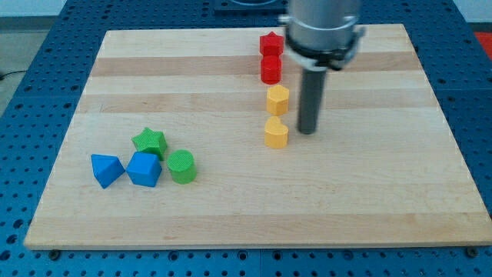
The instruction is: Place the green circle to the bottom of the yellow heart
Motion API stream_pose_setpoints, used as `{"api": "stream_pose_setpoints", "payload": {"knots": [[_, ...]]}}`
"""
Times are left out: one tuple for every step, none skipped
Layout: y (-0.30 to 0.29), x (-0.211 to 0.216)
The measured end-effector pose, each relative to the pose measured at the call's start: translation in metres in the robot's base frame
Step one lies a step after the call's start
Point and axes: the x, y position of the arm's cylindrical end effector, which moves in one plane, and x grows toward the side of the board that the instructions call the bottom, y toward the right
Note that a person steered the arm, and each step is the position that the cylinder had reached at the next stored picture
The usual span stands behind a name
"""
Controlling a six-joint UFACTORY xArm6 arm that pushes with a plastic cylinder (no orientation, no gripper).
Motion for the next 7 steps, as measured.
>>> {"api": "stream_pose_setpoints", "payload": {"knots": [[0.059,0.030],[0.037,0.061],[-0.024,0.073],[-0.084,0.109],[-0.139,0.121],[-0.215,0.111],[-0.252,0.080]]}}
